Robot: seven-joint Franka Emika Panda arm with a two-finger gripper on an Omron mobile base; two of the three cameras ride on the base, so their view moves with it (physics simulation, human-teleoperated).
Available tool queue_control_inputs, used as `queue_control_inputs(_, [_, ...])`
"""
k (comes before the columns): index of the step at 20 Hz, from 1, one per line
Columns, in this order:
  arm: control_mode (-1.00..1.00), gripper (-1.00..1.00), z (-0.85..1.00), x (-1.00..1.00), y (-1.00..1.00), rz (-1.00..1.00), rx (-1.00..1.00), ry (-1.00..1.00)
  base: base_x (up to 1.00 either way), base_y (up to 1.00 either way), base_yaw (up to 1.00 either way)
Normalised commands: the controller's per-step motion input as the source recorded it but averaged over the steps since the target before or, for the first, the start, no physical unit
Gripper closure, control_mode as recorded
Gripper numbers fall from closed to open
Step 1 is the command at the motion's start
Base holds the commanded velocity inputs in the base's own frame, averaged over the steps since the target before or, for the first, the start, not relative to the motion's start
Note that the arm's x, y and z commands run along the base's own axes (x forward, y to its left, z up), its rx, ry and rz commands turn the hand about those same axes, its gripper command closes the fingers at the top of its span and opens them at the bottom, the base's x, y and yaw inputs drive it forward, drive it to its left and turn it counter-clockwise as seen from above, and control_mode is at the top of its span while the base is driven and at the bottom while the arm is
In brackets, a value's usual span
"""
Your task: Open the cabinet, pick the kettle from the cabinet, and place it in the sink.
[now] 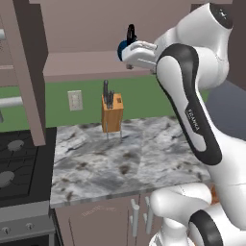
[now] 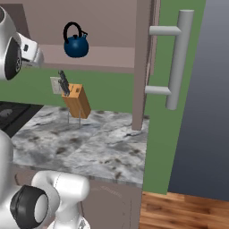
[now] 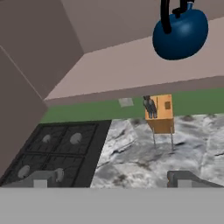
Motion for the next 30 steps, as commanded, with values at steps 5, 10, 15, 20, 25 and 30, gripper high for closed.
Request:
queue_control_inputs(5, [-1.0,-1.0,0.0,0.46,-0.2,-0.04,-0.09,-0.21,0.0,0.0,0.0])
queue_control_inputs(10, [-1.0,-1.0,0.0,0.55,-0.13,-0.07,-0.07,-0.16,0.0,0.0,0.0])
queue_control_inputs(15, [-1.0,-1.0,0.0,0.62,-0.03,-0.11,-0.03,-0.11,0.0,0.0,0.0])
queue_control_inputs(20, [-1.0,-1.0,0.01,0.66,0.0,-0.13,0.0,-0.04,0.0,0.0,0.0])
queue_control_inputs(25, [-1.0,-1.0,0.07,0.61,0.0,-0.09,0.0,0.0,0.0,0.0,0.0])
queue_control_inputs(30, [-1.0,-1.0,0.17,0.56,0.0,-0.06,0.0,0.0,0.0,0.0,0.0])
